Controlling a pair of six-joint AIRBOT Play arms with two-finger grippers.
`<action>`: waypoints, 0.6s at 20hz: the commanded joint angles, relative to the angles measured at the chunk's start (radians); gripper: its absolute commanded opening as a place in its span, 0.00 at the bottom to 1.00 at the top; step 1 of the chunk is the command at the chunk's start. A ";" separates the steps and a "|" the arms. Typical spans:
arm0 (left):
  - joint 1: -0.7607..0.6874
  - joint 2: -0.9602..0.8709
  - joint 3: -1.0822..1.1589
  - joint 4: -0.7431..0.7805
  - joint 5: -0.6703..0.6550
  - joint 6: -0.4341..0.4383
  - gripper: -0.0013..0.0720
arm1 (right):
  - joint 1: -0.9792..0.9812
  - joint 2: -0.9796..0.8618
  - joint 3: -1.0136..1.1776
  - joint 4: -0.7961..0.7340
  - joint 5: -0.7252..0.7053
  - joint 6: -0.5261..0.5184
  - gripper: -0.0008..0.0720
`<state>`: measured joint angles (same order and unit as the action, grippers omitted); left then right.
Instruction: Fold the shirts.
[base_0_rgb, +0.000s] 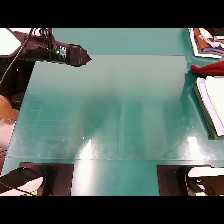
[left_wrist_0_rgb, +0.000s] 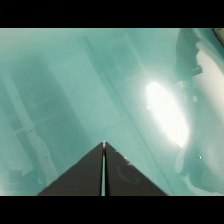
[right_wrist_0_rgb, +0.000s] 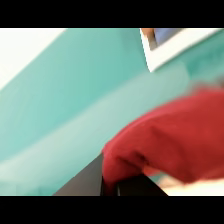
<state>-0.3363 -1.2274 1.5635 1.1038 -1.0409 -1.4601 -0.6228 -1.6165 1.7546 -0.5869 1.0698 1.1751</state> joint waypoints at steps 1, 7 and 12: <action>-0.001 0.000 0.000 0.001 0.003 0.001 0.05 | -0.017 0.019 0.139 0.005 0.023 0.085 0.03; -0.001 0.000 0.000 0.003 0.000 0.001 0.05 | -0.056 0.135 0.163 -0.163 0.161 0.166 0.03; -0.001 0.000 0.000 0.005 -0.011 0.002 0.05 | -0.151 0.305 -0.110 -0.179 0.217 0.170 0.03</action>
<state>-0.3363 -1.2274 1.5635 1.1072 -1.0431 -1.4597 -0.7246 -1.3960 1.7691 -0.7368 1.2343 1.3315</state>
